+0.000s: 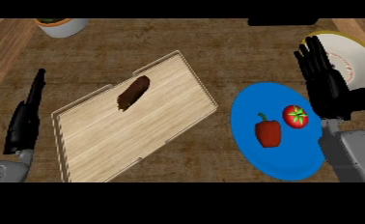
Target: Pick the bell pepper from the plate and place it in the bowl
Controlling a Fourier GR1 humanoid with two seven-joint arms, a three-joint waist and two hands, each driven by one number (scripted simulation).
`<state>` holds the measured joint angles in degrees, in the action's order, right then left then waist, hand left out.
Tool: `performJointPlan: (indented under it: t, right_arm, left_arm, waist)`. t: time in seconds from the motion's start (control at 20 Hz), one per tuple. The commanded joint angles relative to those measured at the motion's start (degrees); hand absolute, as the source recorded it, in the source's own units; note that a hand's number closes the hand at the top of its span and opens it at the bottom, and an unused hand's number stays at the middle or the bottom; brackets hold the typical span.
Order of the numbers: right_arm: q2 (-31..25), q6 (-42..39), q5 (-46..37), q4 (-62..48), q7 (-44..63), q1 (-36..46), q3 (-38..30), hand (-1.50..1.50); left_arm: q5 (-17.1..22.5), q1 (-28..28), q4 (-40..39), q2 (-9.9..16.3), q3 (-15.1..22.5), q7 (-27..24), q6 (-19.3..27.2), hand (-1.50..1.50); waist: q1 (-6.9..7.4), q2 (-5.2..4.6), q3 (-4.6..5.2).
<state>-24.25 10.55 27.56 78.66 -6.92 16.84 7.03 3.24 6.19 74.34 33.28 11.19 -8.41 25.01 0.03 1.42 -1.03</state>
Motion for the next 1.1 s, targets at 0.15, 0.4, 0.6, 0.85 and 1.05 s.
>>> performJointPlan:
  t: [0.15, 0.4, 0.6, 0.85, 1.05]
  right_arm:
    - [5.81, -9.69, -1.87, 8.21, 1.36, 4.27, 13.93, -1.5]
    - [2.91, 8.34, -25.1, 12.02, -2.07, 3.15, 19.2, -1.5]
    - [5.22, 16.46, -38.24, 17.06, -6.22, -5.89, 29.11, -1.5]
    - [-5.13, 16.62, -50.42, 32.58, 10.4, -9.92, 32.31, -1.5]
    - [-13.35, 10.84, -56.26, 41.66, 25.31, -9.49, 28.53, -1.5]
  left_arm:
    - [8.22, 5.87, 5.87, -3.1, -4.0, -1.04, -4.92, 0.0]
    - [14.99, 6.96, 7.05, -5.57, -6.71, 1.79, -7.33, 0.0]
    - [18.22, 5.68, 8.78, -3.77, -9.75, 1.09, -10.76, 0.0]
    - [18.24, 5.48, 8.5, -4.74, -9.9, 1.66, -10.96, 0.0]
    - [18.89, 4.05, 8.57, -3.09, -11.61, 1.26, -12.49, 0.0]
  waist:
    - [1.6, -1.07, 1.2]
    - [-1.66, -0.07, 1.39]
    - [-0.95, -0.73, 1.15]
    - [-2.14, -0.59, 1.24]
    - [-2.21, -0.55, 1.32]
